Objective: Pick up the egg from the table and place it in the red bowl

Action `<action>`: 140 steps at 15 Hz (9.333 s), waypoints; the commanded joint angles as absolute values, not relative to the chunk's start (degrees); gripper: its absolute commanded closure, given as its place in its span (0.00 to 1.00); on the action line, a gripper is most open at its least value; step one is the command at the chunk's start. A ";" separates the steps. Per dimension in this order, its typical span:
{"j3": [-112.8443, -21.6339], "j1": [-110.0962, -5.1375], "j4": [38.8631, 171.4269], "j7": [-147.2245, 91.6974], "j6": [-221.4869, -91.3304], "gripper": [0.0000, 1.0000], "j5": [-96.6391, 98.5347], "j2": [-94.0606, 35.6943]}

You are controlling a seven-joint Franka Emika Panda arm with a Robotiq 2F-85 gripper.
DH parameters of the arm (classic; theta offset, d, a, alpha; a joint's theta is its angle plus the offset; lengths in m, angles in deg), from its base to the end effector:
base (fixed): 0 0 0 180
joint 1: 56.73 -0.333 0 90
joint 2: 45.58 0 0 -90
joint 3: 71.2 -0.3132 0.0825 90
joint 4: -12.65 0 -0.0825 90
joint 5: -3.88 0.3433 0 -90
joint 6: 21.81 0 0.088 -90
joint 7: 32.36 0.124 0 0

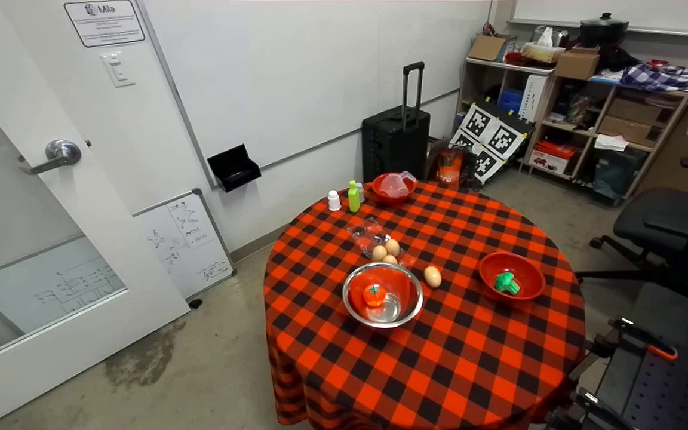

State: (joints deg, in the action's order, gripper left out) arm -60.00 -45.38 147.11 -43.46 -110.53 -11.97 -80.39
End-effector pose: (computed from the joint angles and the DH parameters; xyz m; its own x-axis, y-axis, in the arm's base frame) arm 0.2676 -0.1597 0.5196 0.9640 -0.1427 -0.2243 -0.1181 -0.9858 0.1196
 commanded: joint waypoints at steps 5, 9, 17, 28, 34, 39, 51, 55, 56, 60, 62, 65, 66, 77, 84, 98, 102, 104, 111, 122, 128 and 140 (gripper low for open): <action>-57.35 -48.85 142.55 -49.21 -112.04 0.00 -10.80 -73.24; -58.66 -51.98 141.36 -49.00 -116.82 0.00 -6.81 -64.54; -62.47 -52.29 134.83 -39.02 -124.66 0.00 5.51 -46.15; -67.79 -54.81 122.14 -21.40 -137.87 0.00 9.26 -23.73; -66.38 -57.55 114.41 -7.93 -142.22 0.00 8.74 -13.20; -64.32 -58.21 110.57 -0.36 -143.90 0.00 8.74 -7.71; -64.85 -57.41 107.63 -0.92 -143.57 0.00 10.22 0.09; -65.08 -56.89 106.34 -1.78 -143.36 0.00 10.52 3.17; -65.07 -56.84 105.91 -1.83 -143.25 0.00 10.52 3.92; -64.95 -56.84 103.54 -1.27 -142.93 0.00 10.70 6.79; -64.86 -57.00 102.24 -1.33 -142.94 0.00 10.44 7.89; -64.84 -56.99 99.66 -1.28 -142.57 0.00 10.39 9.67; -64.91 -56.92 98.94 -1.31 -142.38 0.00 10.47 10.18; -65.11 -56.66 94.46 -1.68 -141.41 0.37 10.57 14.28; -65.07 -56.44 93.68 -1.76 -140.59 0.77 10.58 15.00; -63.68 -51.58 114.13 -5.03 -144.89 0.77 14.57 -6.26; -61.25 -50.91 121.90 -3.88 -144.51 0.77 13.60 -13.55; -59.70 -50.43 125.16 -3.16 -144.54 0.77 13.15 -15.80; -56.03 -48.90 132.37 -2.37 -144.36 0.77 11.84 -17.25; -55.34 -50.98 132.30 -1.03 -145.25 0.77 8.56 -10.82; -54.86 -52.91 128.98 0.80 -146.05 0.77 4.49 -6.45; -53.30 -53.31 122.91 1.45 -145.48 0.32 1.03 -0.24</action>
State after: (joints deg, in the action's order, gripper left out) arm -54.27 -52.39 124.63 0.28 -145.64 2.16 -1.69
